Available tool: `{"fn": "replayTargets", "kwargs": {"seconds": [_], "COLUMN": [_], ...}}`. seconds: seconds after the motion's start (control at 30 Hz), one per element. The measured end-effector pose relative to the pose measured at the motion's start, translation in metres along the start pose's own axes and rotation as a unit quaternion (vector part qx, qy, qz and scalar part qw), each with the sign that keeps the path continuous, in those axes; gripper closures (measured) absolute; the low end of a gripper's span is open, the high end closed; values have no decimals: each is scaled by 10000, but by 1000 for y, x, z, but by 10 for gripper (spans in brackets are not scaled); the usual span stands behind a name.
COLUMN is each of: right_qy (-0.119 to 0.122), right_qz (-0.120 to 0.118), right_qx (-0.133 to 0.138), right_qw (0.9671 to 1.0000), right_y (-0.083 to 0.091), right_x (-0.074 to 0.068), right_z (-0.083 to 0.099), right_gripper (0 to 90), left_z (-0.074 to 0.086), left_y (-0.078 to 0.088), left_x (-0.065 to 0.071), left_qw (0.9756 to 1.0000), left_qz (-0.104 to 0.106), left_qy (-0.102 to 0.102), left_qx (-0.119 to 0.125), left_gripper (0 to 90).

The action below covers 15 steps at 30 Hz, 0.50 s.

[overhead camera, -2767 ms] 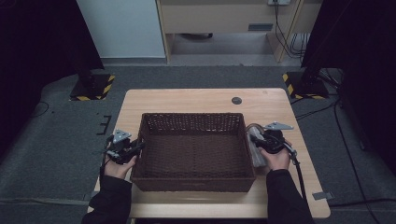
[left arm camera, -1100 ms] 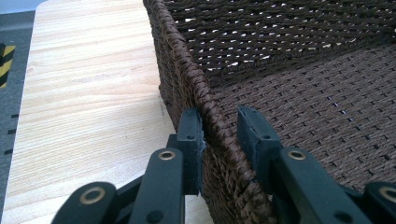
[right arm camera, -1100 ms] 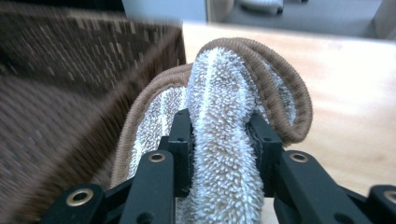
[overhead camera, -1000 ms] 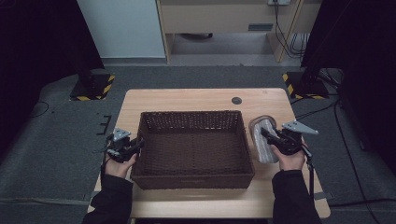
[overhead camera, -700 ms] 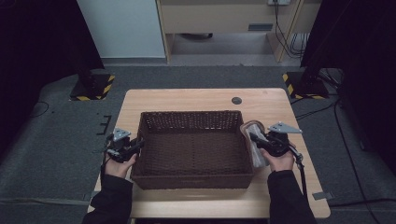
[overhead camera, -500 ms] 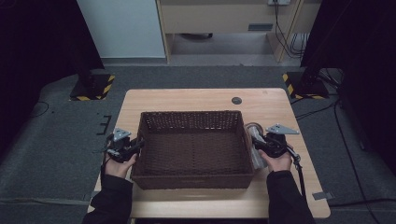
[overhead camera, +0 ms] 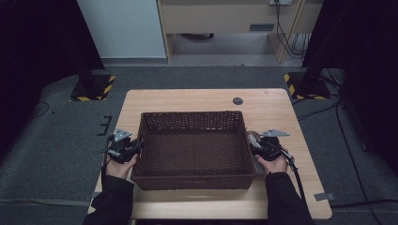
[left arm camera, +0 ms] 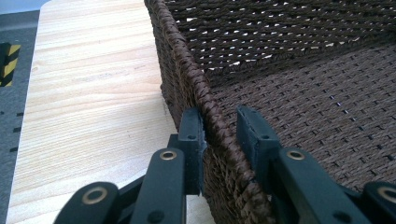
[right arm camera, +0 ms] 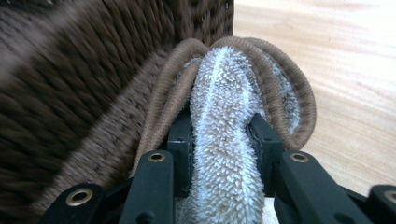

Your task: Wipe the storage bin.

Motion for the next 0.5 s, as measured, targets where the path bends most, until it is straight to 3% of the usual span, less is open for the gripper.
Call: {"fn": "replayTargets", "kwargs": {"seconds": [0.1, 0.23, 0.37, 0.5], "right_qy": [46, -69, -348, -550], "right_qz": [11, 131, 202, 67], "right_qx": [-69, 92, 579, 1061], "right_qw": [10000, 9998, 9975, 9928], "right_y": [-3, 3, 25, 51], "right_x": [-1, 7, 22, 29], "right_z": [1, -7, -20, -32], "right_gripper": [679, 679, 677, 677], "left_z": [-1, -3, -3, -3], "left_y": [-1, -2, -2, -2], "left_x": [-3, -7, -10, -10], "left_qw": [10000, 10000, 9999, 10000], "left_qz": [-1, -37, 7, 9], "left_qy": [29, 63, 90, 63], "left_qx": [18, 20, 54, 53], "left_gripper": [715, 716, 710, 704]}}
Point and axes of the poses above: each handheld gripper's, and its own axes: y roughly backward along the jaws, z roughly out of its underside, x roughly to its right, the point moved 3 cm from there along -y, roughly forward along the jaws, and after that the axes turned 14 degrees about z, right-handed, at the moved point
